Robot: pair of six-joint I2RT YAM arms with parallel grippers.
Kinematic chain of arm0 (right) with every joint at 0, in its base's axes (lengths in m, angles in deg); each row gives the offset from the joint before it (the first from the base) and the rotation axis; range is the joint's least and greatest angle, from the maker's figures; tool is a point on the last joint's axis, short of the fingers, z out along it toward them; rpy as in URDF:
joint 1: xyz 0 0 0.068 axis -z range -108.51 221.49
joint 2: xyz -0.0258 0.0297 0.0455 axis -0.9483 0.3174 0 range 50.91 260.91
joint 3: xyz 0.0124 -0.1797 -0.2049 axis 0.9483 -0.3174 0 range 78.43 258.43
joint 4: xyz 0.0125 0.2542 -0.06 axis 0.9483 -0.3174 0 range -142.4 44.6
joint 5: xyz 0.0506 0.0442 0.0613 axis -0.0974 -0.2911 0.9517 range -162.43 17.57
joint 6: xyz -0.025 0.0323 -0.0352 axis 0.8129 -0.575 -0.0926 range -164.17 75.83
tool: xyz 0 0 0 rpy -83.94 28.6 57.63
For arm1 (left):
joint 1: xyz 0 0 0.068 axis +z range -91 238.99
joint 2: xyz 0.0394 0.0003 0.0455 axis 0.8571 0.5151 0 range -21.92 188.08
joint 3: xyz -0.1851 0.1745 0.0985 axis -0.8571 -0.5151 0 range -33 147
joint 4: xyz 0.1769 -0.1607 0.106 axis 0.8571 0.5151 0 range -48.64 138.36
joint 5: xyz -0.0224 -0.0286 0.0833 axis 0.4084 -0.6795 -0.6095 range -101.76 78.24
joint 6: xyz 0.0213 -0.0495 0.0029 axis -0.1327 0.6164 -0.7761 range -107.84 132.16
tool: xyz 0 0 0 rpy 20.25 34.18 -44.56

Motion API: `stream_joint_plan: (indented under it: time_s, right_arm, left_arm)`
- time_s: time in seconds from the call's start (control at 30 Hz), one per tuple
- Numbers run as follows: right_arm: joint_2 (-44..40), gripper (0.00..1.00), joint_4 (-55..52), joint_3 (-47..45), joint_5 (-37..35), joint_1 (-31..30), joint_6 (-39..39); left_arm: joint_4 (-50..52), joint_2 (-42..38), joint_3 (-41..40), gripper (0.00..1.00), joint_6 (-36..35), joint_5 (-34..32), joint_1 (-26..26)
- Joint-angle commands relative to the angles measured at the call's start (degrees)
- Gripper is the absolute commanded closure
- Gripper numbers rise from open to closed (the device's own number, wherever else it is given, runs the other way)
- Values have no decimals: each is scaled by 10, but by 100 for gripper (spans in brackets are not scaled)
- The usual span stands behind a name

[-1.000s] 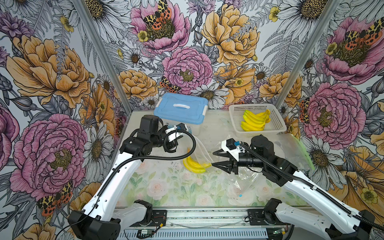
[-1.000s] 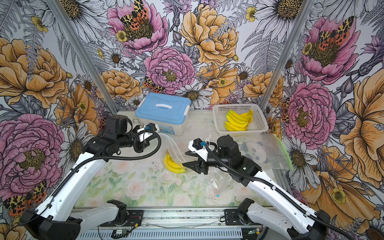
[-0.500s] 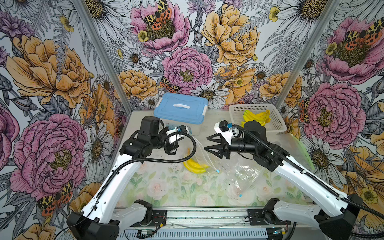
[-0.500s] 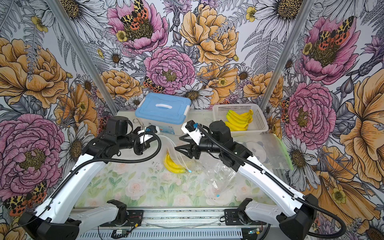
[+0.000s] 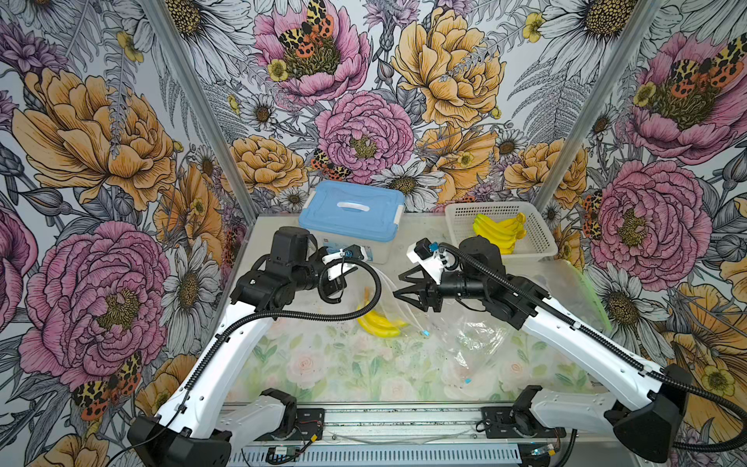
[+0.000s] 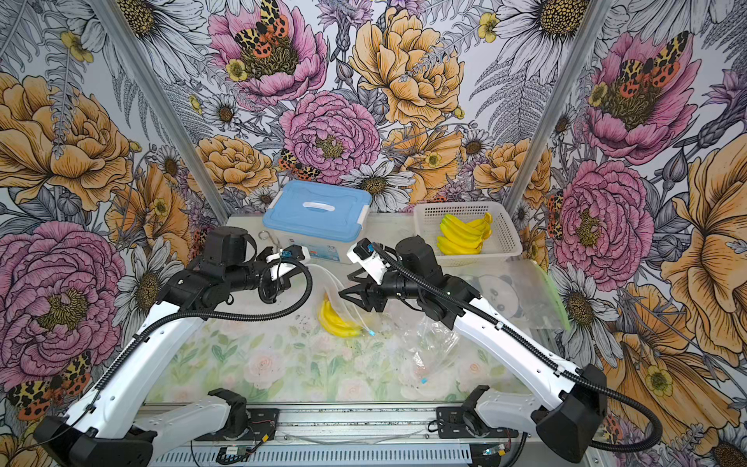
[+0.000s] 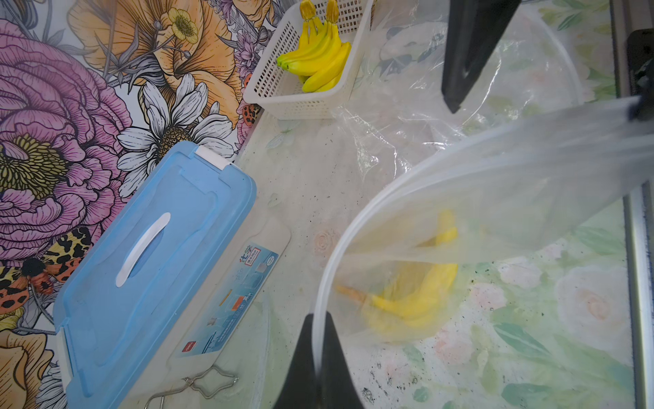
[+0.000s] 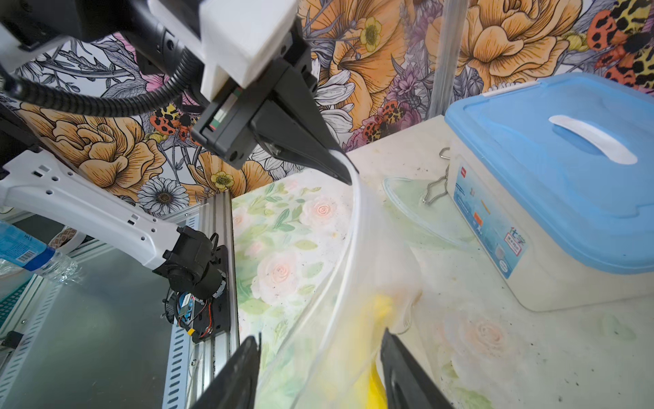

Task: Open the zip-top bag and take out the banana
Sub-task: Open the zipper of the food storage bag at the center of the board.

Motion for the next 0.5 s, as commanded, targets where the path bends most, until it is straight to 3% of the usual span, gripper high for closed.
stream_joint_plan:
  time_s: [0.0,0.2,0.47]
  right_arm:
    - [4,43,-11,-2,-16,-4,-4]
    - [5,46,-16,-12,-28,-4,-6]
    - [15,60,-41,-7,-49,-4,-6]
  left_arm:
    - [6,-9,-8,100,-5,16,-4]
    - [6,-9,-9,100,-4,17,-4]
    - [7,-6,-10,100,0,20,-3]
